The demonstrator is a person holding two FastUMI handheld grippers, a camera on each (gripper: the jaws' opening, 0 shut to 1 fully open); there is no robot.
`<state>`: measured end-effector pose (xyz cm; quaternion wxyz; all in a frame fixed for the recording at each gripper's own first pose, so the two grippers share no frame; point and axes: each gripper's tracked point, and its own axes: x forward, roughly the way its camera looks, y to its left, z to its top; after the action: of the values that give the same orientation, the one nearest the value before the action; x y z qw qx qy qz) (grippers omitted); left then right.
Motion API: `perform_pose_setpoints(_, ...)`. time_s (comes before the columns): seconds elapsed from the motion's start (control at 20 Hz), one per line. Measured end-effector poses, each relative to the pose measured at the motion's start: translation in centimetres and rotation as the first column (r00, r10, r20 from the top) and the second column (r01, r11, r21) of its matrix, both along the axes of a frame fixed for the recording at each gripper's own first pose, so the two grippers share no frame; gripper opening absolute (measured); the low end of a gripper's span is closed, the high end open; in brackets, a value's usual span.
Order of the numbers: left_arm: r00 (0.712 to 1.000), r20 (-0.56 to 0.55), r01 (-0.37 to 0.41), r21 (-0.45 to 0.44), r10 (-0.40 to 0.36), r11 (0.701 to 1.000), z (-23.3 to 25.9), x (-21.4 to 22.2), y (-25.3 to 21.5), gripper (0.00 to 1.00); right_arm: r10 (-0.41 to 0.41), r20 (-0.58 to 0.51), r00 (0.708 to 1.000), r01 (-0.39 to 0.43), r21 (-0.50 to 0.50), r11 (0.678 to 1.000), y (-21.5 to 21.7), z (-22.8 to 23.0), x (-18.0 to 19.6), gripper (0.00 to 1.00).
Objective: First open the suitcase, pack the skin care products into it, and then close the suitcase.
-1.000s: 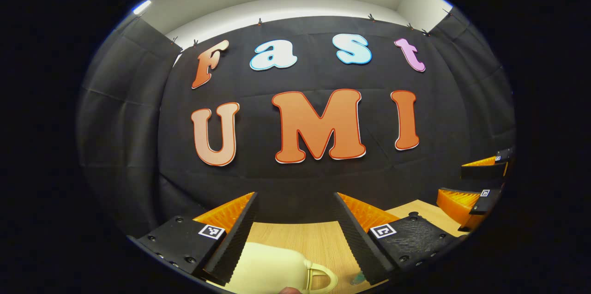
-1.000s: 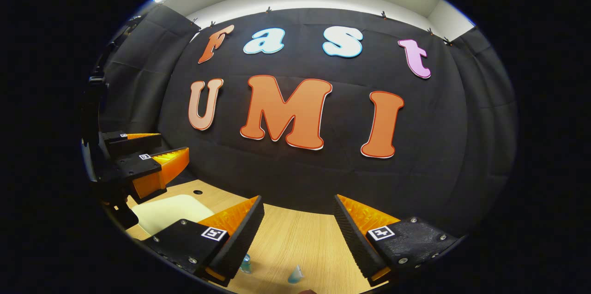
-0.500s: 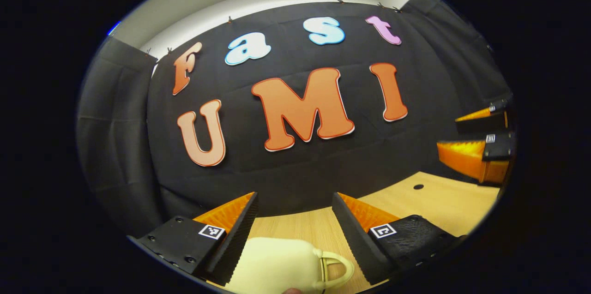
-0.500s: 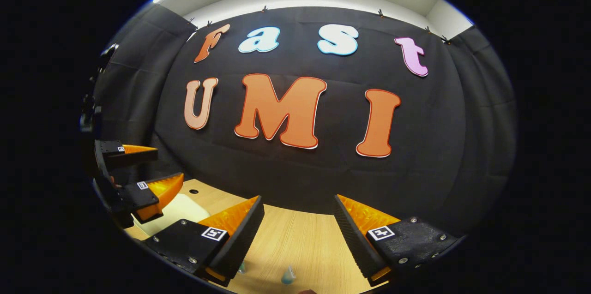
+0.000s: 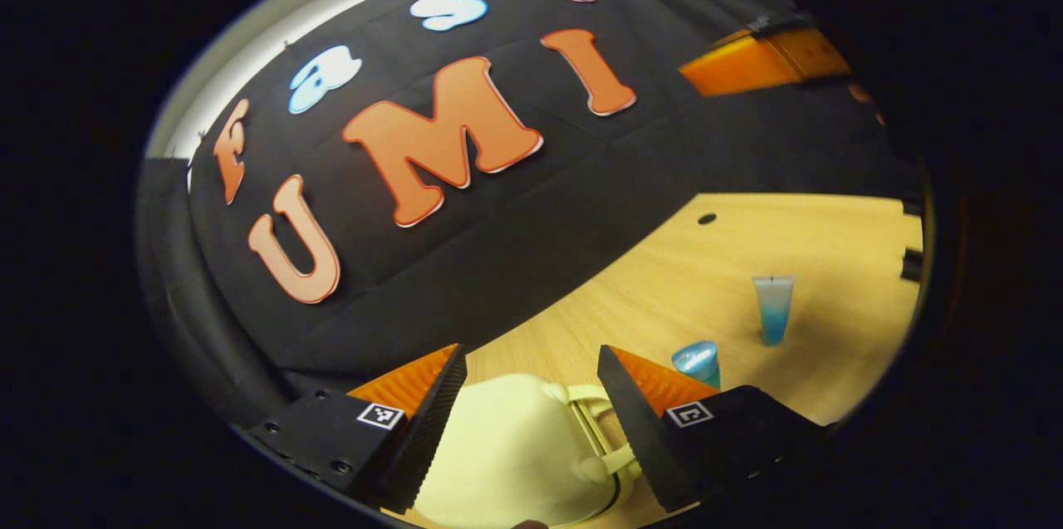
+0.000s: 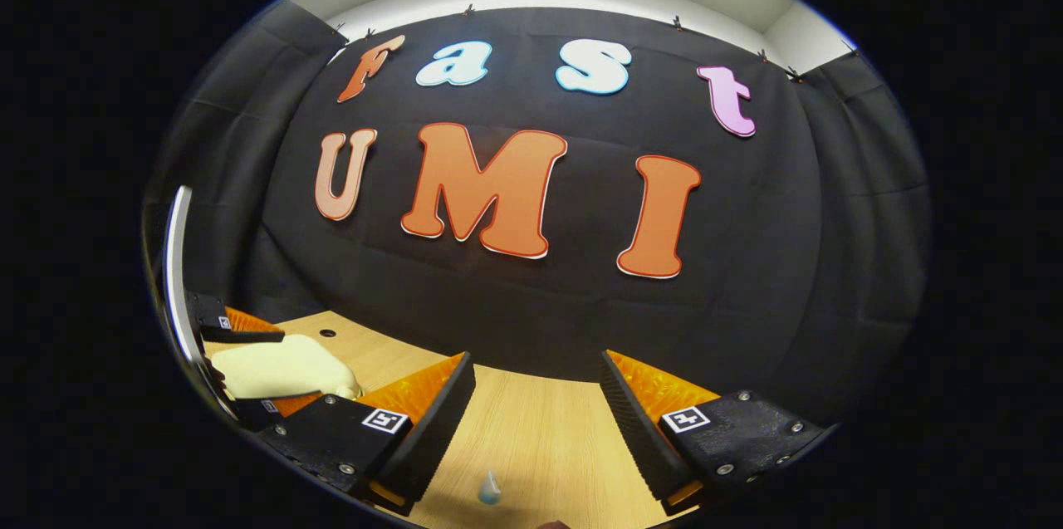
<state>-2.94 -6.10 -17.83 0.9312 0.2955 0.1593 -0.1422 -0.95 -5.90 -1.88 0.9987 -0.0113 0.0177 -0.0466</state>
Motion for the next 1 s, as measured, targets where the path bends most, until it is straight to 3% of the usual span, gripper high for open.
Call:
perform_pose_setpoints(0.3,0.989,-0.103,0.126,0.161,-0.11,0.979,-5.7,-2.0,-1.0,0.97,-0.037,-0.011,0.999,0.036,-0.014,0.999,-1.5,-0.5,0.0,0.95)
perform_pose_setpoints(0.65,0.964,-0.211,0.219,0.286,-0.161,0.933,-10.5,-3.7,-0.3,0.97,-0.057,-0.032,0.998,0.057,-0.018,0.998,-2.2,-1.6,-0.4,0.95)
perform_pose_setpoints(0.9,0.953,-0.254,0.262,0.4,-0.168,0.878,-12.5,-4.0,0.4,0.89,-0.065,-0.04,0.997,0.064,-0.011,0.998,-2.2,-2.1,-0.7,0.95)
perform_pose_setpoints(1.0,0.948,-0.268,0.282,0.444,-0.174,0.851,-13.7,-4.2,0.8,0.75,-0.066,-0.042,0.997,0.065,-0.009,0.998,-2.2,-2.3,-0.9,0.95)
